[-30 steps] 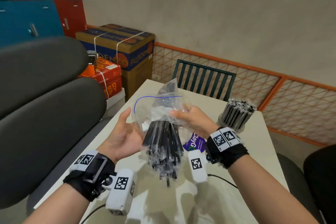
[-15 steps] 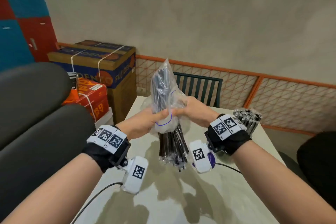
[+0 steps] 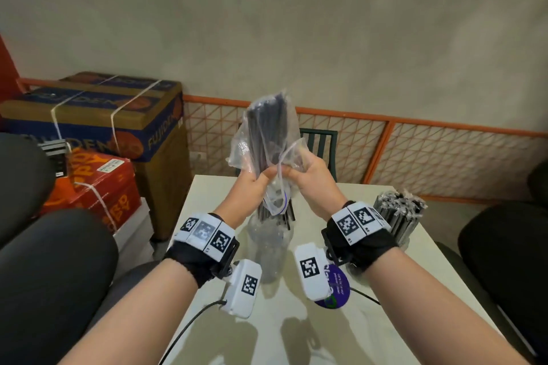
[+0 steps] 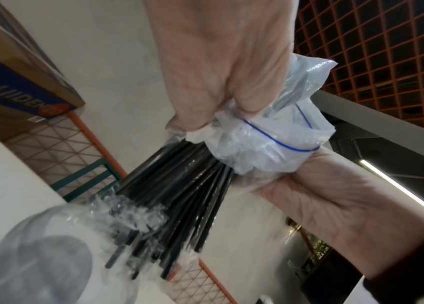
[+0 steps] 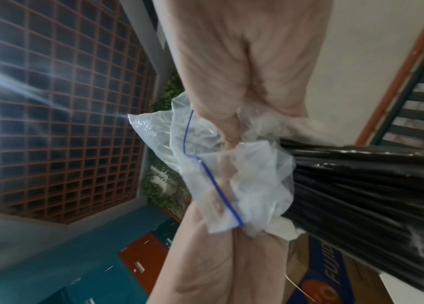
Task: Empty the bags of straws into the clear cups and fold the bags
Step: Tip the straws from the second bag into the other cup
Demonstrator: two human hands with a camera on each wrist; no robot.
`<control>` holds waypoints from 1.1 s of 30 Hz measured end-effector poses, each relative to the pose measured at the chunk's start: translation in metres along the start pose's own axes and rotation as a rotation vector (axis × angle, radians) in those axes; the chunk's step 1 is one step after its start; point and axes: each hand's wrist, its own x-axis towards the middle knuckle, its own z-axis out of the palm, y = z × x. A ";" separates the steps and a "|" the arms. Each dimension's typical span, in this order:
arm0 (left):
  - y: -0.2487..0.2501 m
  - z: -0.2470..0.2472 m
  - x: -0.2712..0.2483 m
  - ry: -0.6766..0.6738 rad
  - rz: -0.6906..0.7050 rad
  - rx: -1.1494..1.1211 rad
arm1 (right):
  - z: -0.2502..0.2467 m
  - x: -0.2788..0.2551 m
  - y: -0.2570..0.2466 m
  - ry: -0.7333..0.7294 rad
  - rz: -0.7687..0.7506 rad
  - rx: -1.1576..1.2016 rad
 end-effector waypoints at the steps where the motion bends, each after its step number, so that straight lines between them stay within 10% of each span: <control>1: -0.007 0.001 -0.001 0.013 -0.006 -0.021 | 0.001 0.001 0.008 0.008 0.022 0.024; 25: -0.044 0.008 0.016 0.144 -0.019 -0.095 | 0.015 0.027 0.063 0.185 0.114 0.292; 33: -0.037 -0.006 0.026 0.080 -0.025 -0.070 | 0.006 0.031 0.056 -0.029 0.172 0.296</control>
